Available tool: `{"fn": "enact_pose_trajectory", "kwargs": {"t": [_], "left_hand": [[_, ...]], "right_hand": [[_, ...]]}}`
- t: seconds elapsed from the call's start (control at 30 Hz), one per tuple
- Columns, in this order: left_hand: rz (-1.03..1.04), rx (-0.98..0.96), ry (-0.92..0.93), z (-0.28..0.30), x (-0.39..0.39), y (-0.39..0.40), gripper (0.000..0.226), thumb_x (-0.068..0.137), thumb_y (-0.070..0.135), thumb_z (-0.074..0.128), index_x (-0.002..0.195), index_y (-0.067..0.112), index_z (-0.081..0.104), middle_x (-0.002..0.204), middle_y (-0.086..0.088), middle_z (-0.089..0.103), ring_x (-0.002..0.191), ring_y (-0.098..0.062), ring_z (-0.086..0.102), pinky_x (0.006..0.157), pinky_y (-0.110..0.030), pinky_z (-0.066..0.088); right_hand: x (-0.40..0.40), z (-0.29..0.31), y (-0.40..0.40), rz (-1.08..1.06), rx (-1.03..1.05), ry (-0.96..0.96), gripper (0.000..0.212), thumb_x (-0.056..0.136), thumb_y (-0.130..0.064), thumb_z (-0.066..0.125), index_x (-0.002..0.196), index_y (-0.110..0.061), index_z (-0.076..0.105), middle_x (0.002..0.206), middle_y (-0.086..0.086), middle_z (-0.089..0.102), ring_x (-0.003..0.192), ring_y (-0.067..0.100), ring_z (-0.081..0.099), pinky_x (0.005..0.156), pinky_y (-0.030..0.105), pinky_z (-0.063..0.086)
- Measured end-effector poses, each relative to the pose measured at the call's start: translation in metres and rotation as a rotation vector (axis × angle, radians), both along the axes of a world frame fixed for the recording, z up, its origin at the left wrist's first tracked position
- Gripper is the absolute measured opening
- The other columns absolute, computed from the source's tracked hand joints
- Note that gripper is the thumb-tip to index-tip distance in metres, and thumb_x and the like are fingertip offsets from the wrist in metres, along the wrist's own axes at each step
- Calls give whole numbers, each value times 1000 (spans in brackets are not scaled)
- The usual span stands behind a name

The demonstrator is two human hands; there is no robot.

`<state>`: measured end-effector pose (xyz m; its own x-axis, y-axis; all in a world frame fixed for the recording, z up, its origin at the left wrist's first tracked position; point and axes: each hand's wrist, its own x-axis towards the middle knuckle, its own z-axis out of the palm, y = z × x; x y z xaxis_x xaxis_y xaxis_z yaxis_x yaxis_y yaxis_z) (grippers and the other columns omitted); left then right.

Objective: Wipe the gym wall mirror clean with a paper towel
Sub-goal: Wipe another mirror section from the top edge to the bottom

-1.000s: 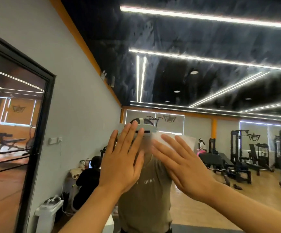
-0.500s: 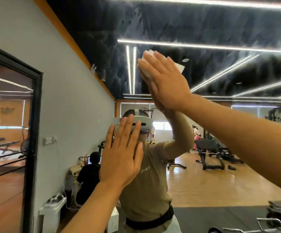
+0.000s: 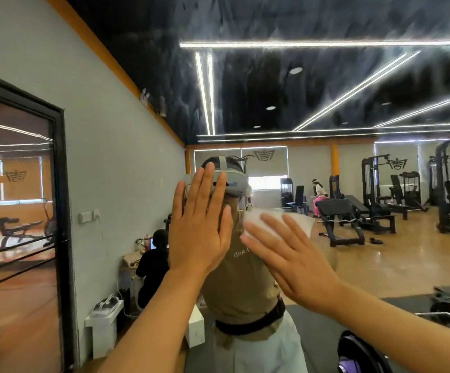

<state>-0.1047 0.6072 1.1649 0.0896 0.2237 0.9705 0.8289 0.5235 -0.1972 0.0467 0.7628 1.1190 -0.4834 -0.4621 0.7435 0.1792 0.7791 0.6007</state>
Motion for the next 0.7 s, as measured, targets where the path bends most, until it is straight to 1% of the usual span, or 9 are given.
{"fn": "enact_pose_trajectory", "kwargs": {"t": [0.07,0.13,0.23,0.3,0.4,0.5,0.57,0.63,0.7], "left_hand": [[-1,1,-2,0,0,0,59,105,35,27,160,15,18,167,-9,13,155,-22,6,125,-47,7],[3,1,0,0,0,0,59,105,34,28,160,15,17,167,-9,12,155,-23,6,125,-47,7],[16,4,-2,-1,0,1,60,104,34,30,160,15,16,167,-9,12,155,-24,7,125,-47,7],[34,8,-2,-1,1,2,61,104,34,30,160,16,14,168,-9,11,155,-24,6,125,-47,5],[57,7,1,-1,2,2,61,105,35,30,160,16,12,168,-9,9,155,-23,4,125,-45,2],[72,-5,-8,-1,1,2,60,106,37,24,160,15,13,168,-9,10,155,-24,5,125,-46,5],[76,-12,-13,-2,0,1,59,106,39,19,160,16,13,168,-8,9,155,-24,5,125,-46,5],[79,-18,-15,-1,1,1,59,107,41,14,160,17,12,168,-7,8,155,-23,5,125,-46,5],[82,-21,-13,1,2,0,59,107,42,10,160,17,12,168,-8,8,155,-24,5,125,-46,4]], "right_hand": [[12,-24,9,-54,83,-85,75,90,-18,49,159,-22,20,166,1,19,153,28,16,125,49,8],[21,-28,17,-86,185,-146,77,89,-19,50,159,-22,19,166,0,17,153,27,14,125,47,4],[27,-10,25,-144,342,-218,78,89,-19,52,159,-22,17,166,1,14,154,26,9,125,47,2],[26,13,25,-140,361,-222,79,89,-15,54,159,-23,17,166,2,14,154,26,8,125,47,2],[21,68,17,-81,218,-99,66,91,-8,43,155,-18,29,163,9,23,153,29,10,126,45,3],[18,142,9,-77,-18,103,55,97,-16,43,152,-12,38,160,14,31,151,33,17,125,44,3],[16,180,7,-64,-217,255,52,100,-24,33,150,-13,39,158,14,33,150,34,19,123,46,6],[8,189,6,-27,-352,381,52,102,-27,27,152,-16,37,160,11,32,151,33,18,125,49,8],[-2,170,4,38,-376,426,49,104,-22,32,152,-15,38,160,10,33,151,33,19,124,52,12]]}}
